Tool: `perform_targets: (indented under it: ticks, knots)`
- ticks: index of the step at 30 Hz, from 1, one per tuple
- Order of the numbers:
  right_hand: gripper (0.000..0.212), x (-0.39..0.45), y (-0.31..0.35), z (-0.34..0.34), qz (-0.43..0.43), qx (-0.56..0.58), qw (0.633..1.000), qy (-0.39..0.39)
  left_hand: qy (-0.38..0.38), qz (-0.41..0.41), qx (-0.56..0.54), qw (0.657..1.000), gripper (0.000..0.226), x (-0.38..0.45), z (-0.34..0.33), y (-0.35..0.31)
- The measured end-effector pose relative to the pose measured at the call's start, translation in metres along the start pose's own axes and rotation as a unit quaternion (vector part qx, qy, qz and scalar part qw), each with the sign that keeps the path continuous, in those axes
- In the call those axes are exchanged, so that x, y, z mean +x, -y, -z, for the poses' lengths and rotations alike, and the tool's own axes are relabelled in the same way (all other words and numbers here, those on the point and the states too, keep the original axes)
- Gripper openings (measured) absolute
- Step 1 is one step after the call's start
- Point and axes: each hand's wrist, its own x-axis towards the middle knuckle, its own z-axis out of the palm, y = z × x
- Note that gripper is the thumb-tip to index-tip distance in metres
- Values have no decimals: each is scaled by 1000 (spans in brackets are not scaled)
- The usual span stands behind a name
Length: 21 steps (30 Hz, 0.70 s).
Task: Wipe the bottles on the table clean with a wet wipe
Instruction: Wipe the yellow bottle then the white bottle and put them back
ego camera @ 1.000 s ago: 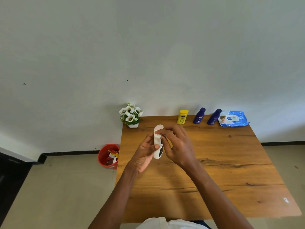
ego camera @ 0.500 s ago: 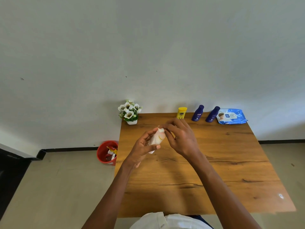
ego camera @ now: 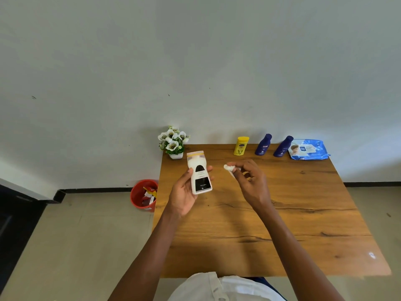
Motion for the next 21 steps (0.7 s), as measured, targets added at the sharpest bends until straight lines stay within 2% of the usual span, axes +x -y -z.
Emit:
perform_targets:
  ticks: [7,10,15,18,21]
  knots:
    - [19,-7,-7,-10,-39,5,999,12,-44,-11,-36,998,44,4,-15,-3]
    - [19,-8,-7,-11,-50,4,999,14,-92,-26,-38,995,37,7,-17,-4]
    - [19,-8,-5,-12,-59,13,998,15,-187,-9,-109,976,33,12,-13,-7]
    - [19,-10,-3,-11,-60,13,998,18,-200,-4,-114,973,20,13,-12,-7]
    - [19,-11,-4,-12,-64,9,998,23,-208,-7,-118,971,17,15,-11,-7]
